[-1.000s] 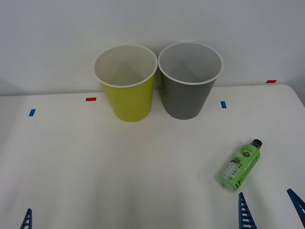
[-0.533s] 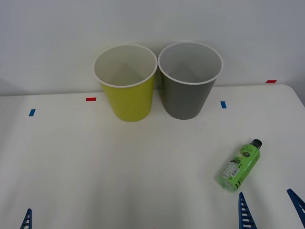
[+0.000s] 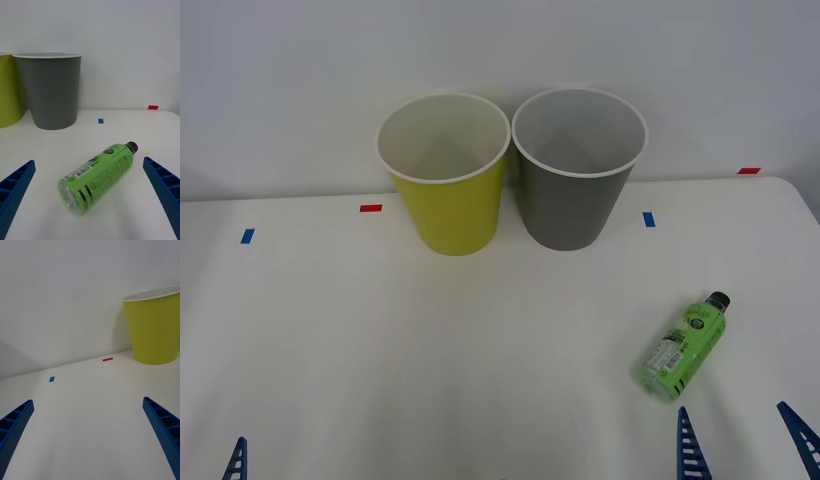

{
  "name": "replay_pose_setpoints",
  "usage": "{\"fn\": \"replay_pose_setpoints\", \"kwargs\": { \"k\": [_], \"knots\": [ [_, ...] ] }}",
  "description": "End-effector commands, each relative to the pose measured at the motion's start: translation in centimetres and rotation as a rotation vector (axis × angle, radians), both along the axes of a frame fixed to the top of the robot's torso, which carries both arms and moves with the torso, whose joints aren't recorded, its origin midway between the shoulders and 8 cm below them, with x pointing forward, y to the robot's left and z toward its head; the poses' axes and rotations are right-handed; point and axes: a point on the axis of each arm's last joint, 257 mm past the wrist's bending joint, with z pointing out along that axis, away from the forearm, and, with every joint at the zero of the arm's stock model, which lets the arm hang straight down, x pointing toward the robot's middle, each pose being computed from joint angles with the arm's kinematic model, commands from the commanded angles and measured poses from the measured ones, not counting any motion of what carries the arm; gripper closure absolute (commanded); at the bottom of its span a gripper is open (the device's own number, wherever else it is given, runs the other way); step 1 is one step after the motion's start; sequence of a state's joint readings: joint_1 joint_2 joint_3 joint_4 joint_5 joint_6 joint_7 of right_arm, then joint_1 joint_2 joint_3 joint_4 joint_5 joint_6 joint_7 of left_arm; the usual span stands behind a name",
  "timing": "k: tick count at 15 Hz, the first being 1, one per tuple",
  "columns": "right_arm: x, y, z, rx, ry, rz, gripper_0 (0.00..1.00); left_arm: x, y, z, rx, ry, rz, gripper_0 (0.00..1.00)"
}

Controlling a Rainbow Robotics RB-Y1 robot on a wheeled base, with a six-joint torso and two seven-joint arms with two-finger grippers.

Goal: Put cans in the gray bin and PET bottles in the light green bin.

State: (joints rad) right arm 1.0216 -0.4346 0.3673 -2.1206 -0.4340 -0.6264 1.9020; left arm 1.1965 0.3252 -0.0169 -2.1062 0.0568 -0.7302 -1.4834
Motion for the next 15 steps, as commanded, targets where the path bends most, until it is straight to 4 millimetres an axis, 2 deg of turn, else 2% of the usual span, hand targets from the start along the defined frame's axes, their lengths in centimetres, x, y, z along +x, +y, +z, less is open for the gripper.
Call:
{"fn": "replay_pose_setpoints", "kwargs": {
  "k": [1,4,6,9,15],
  "knots": [
    [0.8,0.2,1.0,0.020,-0.034,-0.017,0.00,0.0,0.0,0.0,0.000,0.000,0.000,0.00],
    [0.9,0.3,0.7,0.082,-0.020,-0.033,0.00,0.0,0.0,0.0,0.000,0.000,0.000,0.00],
    [1.2,-0.5,1.3,0.119,-0.027,-0.055,0.00,0.0,0.0,0.0,0.000,0.000,0.000,0.00],
    [2.5,-0.8,2.0,0.153,0.022,-0.044,0.00,0.0,0.0,0.0,0.000,0.000,0.000,0.00],
    [5.8,-3.6,2.8,0.063,0.118,-0.037,0.00,0.0,0.0,0.0,0.000,0.000,0.000,0.00]
  ]
}}
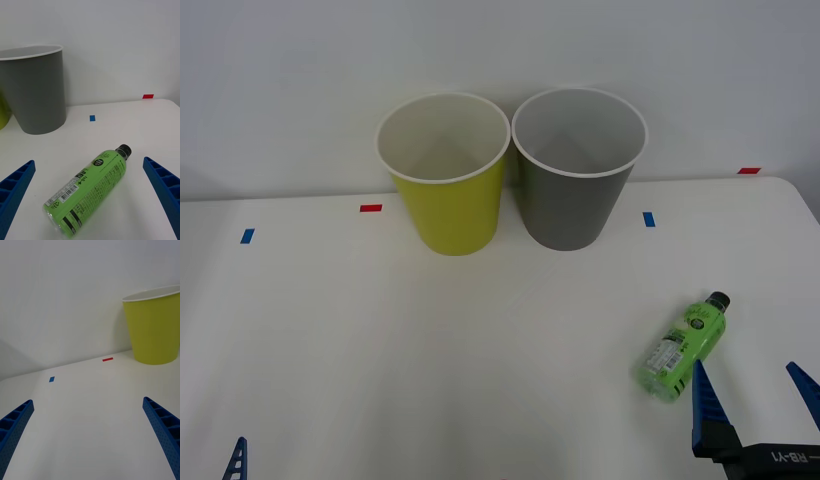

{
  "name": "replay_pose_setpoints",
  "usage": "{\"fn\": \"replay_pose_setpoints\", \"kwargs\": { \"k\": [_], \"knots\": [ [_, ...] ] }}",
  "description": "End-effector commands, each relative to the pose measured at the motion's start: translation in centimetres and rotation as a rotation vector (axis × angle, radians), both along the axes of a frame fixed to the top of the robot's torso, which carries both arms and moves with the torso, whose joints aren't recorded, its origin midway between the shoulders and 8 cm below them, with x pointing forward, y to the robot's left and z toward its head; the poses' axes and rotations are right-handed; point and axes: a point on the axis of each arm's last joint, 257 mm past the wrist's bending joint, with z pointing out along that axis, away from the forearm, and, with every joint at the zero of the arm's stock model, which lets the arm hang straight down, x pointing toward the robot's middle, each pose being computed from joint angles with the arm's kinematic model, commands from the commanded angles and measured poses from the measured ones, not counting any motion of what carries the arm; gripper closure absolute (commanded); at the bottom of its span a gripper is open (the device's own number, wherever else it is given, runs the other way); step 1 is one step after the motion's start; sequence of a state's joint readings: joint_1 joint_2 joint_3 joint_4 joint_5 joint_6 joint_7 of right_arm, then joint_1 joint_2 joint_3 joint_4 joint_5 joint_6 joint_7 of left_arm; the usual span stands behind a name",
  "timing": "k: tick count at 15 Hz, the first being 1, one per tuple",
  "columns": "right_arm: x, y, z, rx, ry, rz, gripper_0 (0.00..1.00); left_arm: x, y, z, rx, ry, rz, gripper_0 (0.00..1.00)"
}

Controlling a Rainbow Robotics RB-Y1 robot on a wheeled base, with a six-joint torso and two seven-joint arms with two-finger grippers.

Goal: Put cans in the gray bin and PET bottles in the light green bin.

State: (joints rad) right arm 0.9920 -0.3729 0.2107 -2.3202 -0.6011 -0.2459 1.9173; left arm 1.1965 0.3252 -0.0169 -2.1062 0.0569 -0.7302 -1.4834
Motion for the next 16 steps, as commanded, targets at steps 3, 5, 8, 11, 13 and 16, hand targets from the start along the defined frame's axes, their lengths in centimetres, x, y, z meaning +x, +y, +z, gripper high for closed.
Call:
{"fn": "replay_pose_setpoints", "kwargs": {
  "k": [3,5,8,11,13,16],
  "knots": [
    [3.1,-1.4,1.5,-0.025,0.074,0.010,0.00,0.0,0.0,0.0,0.000,0.000,0.000,0.00],
    [3.8,-2.0,1.6,-0.017,0.096,0.009,0.00,0.0,0.0,0.0,0.000,0.000,0.000,0.00],
    [4.4,-2.3,2.0,-0.019,0.181,0.031,0.00,0.0,0.0,0.0,0.000,0.000,0.000,0.00],
    [5.9,-2.5,1.8,-0.031,0.232,0.011,0.00,0.0,0.0,0.0,0.000,0.000,0.000,0.00],
    [6.3,-2.7,2.2,-0.001,0.311,-0.036,0.00,0.0,0.0,0.0,0.000,0.000,0.000,0.00],
    [7.1,-3.2,1.9,0.117,0.385,-0.125,0.00,0.0,0.0,0.0,0.000,0.000,0.000,0.00]
  ]
}}
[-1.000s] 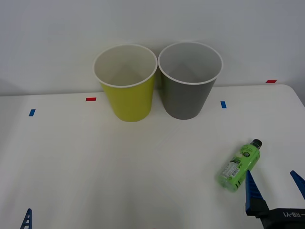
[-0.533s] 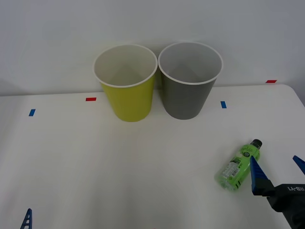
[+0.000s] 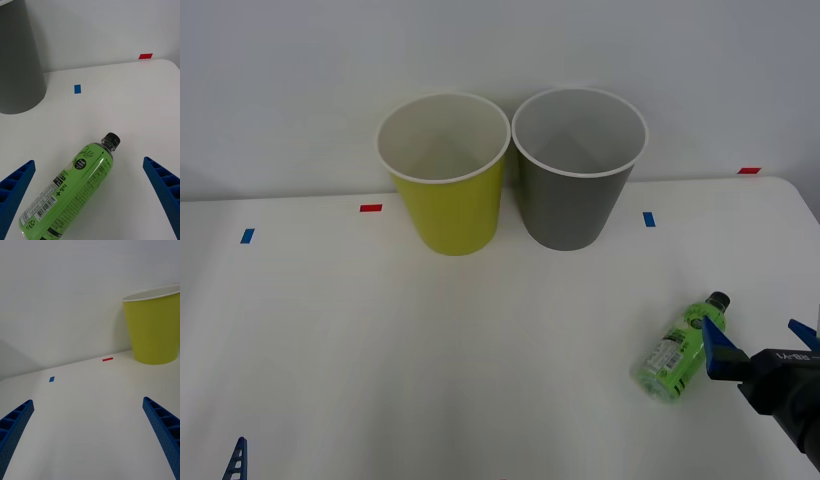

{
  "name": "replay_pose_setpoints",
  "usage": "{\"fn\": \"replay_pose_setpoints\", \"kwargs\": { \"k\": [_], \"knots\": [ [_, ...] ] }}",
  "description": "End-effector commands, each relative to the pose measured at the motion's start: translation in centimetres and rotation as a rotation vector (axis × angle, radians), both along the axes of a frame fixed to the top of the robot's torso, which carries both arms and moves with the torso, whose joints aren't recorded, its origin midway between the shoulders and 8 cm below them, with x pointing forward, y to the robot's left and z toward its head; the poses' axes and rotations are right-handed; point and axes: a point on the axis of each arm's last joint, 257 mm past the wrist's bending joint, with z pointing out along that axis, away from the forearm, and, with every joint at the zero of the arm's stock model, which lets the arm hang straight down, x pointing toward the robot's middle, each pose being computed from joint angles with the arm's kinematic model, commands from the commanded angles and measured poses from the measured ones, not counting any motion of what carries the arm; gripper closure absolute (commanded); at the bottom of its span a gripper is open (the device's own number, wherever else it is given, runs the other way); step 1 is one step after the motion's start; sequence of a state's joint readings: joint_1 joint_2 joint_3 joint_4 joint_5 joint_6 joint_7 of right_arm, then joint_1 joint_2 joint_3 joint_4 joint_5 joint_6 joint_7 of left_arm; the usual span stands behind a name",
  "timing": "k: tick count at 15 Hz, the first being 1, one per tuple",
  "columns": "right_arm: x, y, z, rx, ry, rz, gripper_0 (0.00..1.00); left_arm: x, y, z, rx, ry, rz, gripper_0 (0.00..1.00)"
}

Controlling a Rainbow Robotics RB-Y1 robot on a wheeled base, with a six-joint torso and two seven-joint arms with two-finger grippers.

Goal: Put cans in the gray bin and PET bottles in the light green bin.

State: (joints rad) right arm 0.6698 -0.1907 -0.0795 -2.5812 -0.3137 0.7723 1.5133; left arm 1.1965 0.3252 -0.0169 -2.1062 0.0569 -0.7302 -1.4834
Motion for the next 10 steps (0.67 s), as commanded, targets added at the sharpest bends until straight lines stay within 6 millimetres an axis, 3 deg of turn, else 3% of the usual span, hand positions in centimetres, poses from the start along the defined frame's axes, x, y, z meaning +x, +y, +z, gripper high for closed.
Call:
{"fn": "replay_pose_setpoints", "kwargs": {
  "k": [1,10],
  "knots": [
    [1.2,-1.0,0.7,0.058,0.061,-0.117,0.00,0.0,0.0,0.0,0.000,0.000,0.000,0.00],
    [1.7,1.2,-2.4,0.277,0.289,-0.208,0.00,0.0,0.0,0.0,0.000,0.000,0.000,0.00]
  ]
}}
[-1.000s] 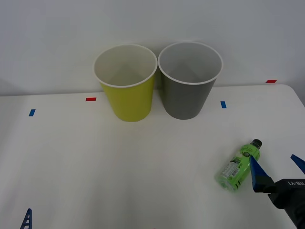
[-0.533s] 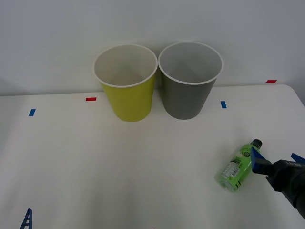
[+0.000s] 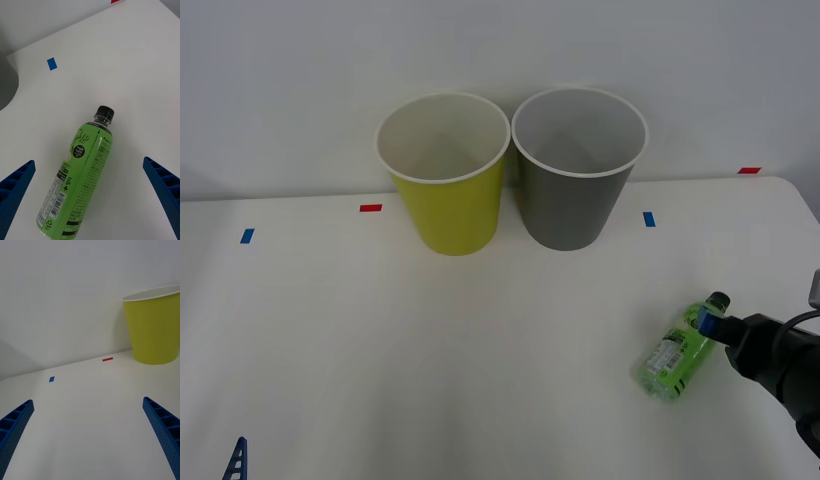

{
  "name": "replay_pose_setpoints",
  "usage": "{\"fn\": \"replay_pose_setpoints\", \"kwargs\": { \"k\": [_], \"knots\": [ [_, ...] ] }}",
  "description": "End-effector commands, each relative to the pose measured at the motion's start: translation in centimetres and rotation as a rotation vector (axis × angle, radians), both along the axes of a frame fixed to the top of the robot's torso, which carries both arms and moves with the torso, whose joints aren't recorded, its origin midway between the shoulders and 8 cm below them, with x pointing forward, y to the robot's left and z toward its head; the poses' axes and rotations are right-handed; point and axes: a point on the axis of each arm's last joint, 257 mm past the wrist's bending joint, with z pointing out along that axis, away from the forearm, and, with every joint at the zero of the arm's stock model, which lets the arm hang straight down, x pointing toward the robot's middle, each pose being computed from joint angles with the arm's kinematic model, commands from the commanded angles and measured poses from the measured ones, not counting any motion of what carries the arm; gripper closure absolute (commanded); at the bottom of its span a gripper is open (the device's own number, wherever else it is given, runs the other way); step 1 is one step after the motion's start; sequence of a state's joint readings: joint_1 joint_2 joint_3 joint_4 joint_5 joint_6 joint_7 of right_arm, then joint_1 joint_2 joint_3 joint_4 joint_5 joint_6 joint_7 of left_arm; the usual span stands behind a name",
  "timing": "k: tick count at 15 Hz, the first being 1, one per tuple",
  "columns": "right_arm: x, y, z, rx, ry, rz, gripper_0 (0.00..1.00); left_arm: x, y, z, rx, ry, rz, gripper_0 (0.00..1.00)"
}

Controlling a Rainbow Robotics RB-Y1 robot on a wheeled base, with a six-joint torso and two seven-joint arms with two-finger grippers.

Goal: Put cans in the gray bin and PET bottles in the light green bin.

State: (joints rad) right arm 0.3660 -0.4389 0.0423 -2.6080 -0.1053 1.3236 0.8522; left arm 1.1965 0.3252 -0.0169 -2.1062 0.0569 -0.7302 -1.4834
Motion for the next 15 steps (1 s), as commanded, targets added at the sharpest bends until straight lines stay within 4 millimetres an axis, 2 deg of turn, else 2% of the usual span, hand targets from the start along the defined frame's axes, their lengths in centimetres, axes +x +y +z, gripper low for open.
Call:
{"fn": "replay_pose_setpoints", "kwargs": {
  "k": [1,3,6,11,15],
  "knots": [
    [1.2,0.9,-0.9,0.131,0.041,-0.051,0.00,0.0,0.0,0.0,0.000,0.000,0.000,0.00],
    [2.3,0.6,-1.5,0.216,0.054,-0.109,0.00,0.0,0.0,0.0,0.000,0.000,0.000,0.00],
    [2.6,-0.8,-2.7,0.286,0.092,-0.190,0.00,0.0,0.0,0.0,0.000,0.000,0.000,0.00],
    [2.3,-1.4,-3.5,0.326,0.190,-0.263,0.00,0.0,0.0,0.0,0.000,0.000,0.000,0.00],
    [3.3,-2.2,-4.8,0.337,0.241,-0.278,0.00,0.0,0.0,0.0,0.000,0.000,0.000,0.00]
  ]
}}
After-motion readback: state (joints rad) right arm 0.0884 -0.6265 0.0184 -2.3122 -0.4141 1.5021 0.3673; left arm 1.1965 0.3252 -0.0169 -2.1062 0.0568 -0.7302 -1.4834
